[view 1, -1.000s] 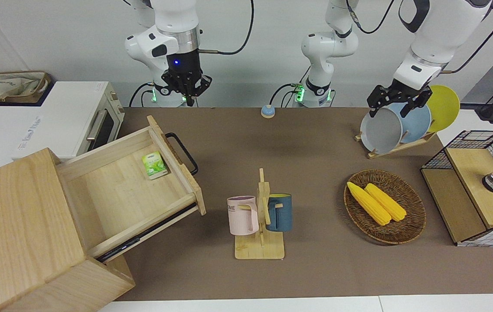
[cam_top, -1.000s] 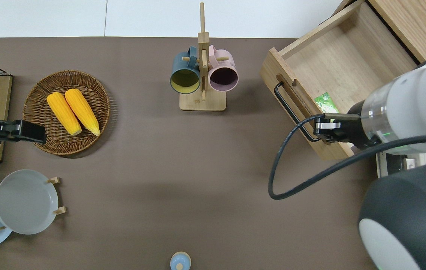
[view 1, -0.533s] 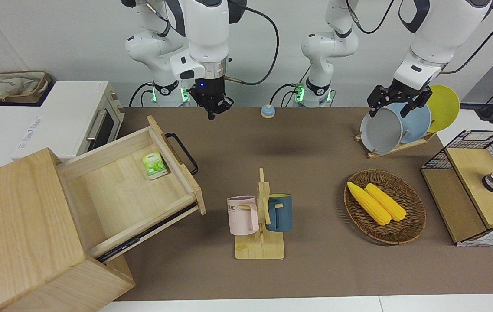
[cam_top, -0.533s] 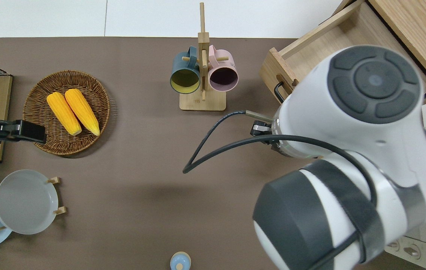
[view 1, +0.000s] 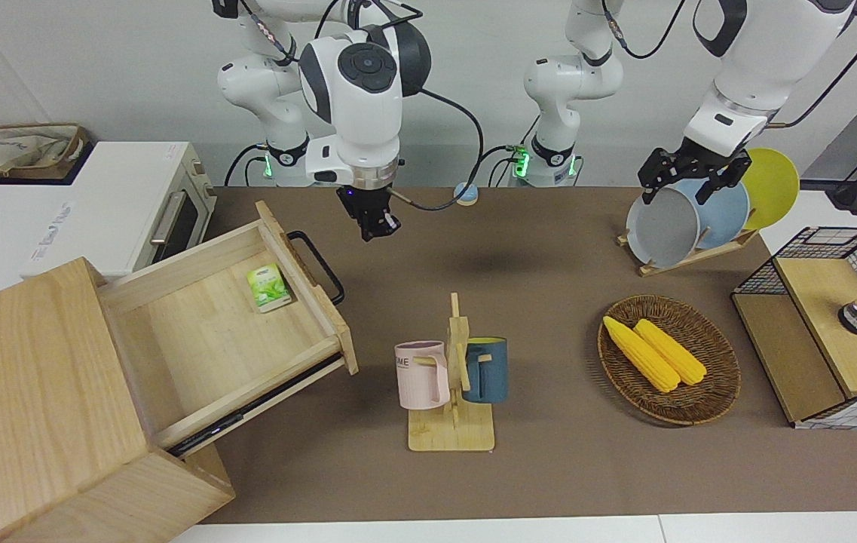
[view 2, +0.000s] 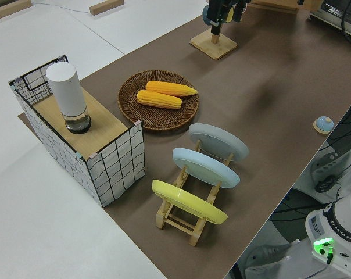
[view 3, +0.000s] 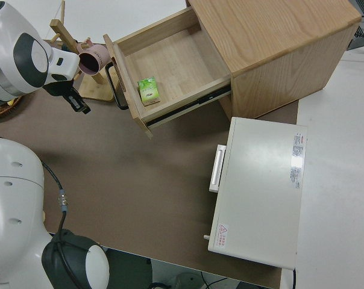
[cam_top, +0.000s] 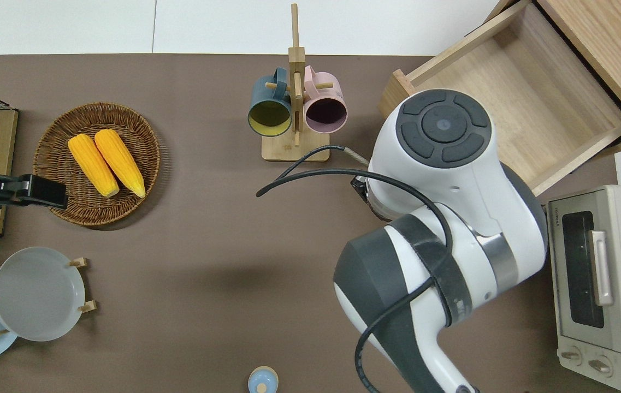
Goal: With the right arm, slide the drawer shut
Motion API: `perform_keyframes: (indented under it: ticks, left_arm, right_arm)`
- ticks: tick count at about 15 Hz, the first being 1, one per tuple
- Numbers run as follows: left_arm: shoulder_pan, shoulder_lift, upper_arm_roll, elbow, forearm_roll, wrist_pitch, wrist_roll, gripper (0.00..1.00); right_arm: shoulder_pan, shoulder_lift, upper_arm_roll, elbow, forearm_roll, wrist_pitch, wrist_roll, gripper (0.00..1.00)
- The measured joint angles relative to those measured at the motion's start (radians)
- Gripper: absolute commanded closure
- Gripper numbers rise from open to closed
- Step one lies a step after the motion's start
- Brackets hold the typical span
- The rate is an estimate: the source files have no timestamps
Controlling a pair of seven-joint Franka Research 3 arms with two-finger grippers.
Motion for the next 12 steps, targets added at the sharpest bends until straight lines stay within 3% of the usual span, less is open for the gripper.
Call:
perform_keyframes:
  ticks: [5, 12]
  left_arm:
    - [0.000, 0.000, 0.000, 0.000, 0.000, 0.000, 0.000, 0.01]
    - [0.000, 0.000, 0.000, 0.000, 0.000, 0.000, 0.000, 0.01]
  right_arm:
    - [-0.023, 0.032, -0.002, -0.010, 0.007, 0.040, 0.078, 1.000]
    - [-0.097, 0.055, -0.003, -0.011, 0.025, 0.109, 0.082, 1.000]
